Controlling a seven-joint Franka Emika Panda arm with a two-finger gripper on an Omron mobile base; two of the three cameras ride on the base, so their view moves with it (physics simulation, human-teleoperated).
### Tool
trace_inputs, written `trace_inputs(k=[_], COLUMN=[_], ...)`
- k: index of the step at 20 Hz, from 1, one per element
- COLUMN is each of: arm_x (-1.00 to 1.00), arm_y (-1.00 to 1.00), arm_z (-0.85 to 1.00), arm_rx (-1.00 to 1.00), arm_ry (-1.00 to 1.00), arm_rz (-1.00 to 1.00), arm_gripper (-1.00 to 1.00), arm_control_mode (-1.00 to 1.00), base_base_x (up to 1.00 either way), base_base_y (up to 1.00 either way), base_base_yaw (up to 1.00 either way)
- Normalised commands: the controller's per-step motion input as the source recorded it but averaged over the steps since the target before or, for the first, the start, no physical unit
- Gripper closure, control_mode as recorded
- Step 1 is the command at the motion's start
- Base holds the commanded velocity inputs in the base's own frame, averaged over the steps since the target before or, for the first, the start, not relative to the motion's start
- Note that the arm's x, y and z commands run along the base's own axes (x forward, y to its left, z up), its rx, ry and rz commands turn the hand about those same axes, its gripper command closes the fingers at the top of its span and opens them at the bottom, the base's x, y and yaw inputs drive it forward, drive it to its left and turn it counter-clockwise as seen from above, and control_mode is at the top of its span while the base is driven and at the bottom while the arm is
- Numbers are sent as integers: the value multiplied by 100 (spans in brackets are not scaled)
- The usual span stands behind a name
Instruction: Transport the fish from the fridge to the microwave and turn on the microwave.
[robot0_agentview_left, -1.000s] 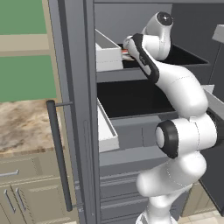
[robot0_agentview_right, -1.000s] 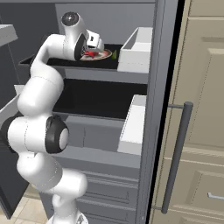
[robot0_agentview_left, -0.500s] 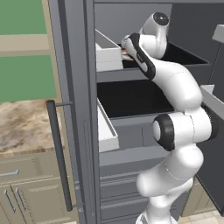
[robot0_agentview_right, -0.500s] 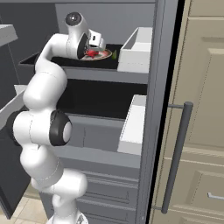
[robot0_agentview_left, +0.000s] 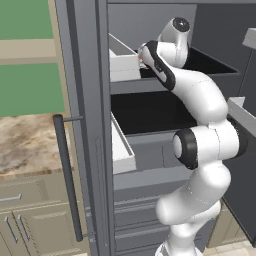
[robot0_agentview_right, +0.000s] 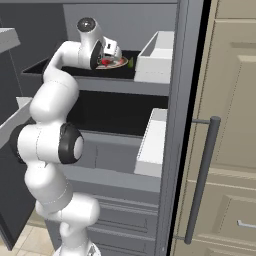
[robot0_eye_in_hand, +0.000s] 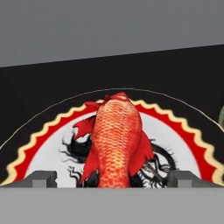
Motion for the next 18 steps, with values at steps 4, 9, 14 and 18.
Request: trace_inputs(k=[4, 9, 14, 18], arm_x=[7, 6, 10, 13], arm_y=[0, 0, 0, 0], arm_z=[-12, -12, -11, -12], arm_rx=[0, 0, 0, 0], arm_ry=[0, 0, 0, 0], arm_rz=[0, 0, 0, 0], arm_gripper=[-100, -100, -100, -100], arm_control_mode=[-100, -100, -100, -100], base_base_x=[0, 0, 0, 0], base_base_y=[0, 0, 0, 0], base_base_yaw=[0, 0, 0, 0])
